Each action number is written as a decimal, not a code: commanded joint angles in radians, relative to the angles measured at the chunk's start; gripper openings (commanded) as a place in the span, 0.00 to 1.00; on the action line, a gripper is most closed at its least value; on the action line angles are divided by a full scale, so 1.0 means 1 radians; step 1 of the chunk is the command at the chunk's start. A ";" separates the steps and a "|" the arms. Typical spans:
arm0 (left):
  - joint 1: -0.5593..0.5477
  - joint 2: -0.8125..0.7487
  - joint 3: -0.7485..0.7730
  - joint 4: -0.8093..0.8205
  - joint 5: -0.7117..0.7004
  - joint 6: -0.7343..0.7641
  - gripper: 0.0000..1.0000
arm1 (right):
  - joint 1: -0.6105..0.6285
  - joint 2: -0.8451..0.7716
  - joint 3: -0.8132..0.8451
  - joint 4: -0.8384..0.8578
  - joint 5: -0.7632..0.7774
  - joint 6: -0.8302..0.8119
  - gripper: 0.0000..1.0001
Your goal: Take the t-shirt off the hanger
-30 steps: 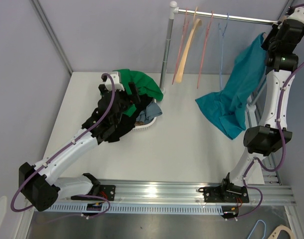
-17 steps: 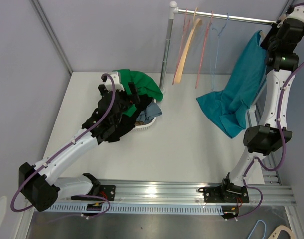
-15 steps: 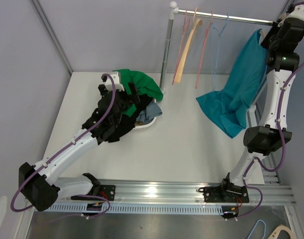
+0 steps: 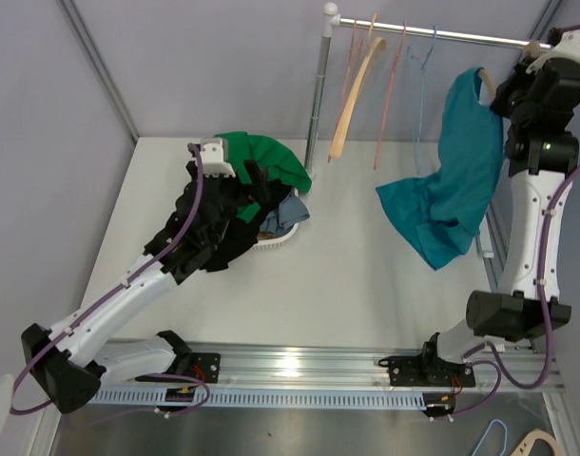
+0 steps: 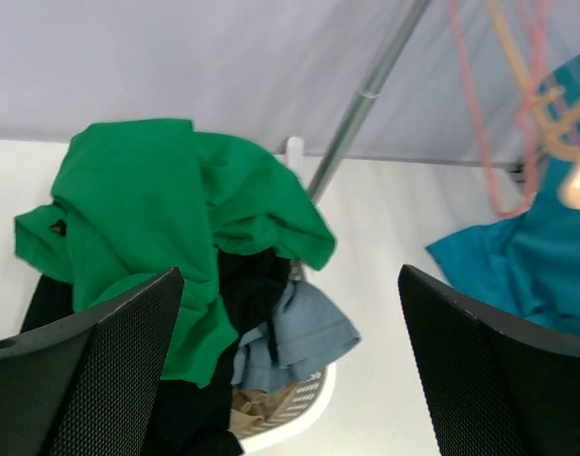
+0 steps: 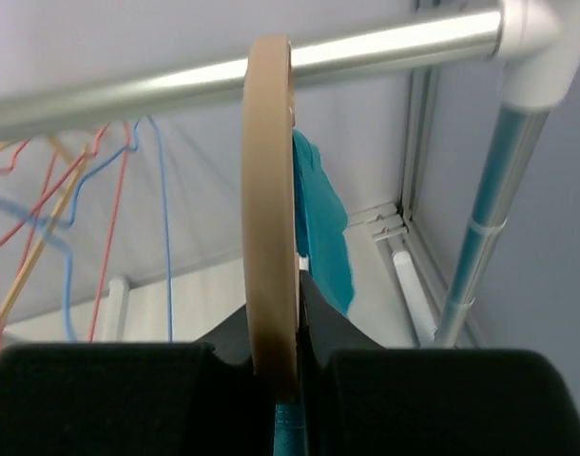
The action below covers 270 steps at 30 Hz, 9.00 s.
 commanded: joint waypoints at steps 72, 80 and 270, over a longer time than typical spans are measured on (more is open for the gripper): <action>-0.798 0.178 0.048 0.258 0.713 0.203 0.01 | 0.514 -0.436 -0.510 0.003 0.734 0.317 0.00; -0.822 0.301 -0.188 0.608 1.144 -0.061 0.01 | 0.480 -0.389 -0.440 -0.014 0.697 0.309 0.00; -0.023 -0.595 -0.366 -0.269 0.337 -0.132 1.00 | 0.545 -0.895 -1.306 0.325 -0.263 0.286 0.99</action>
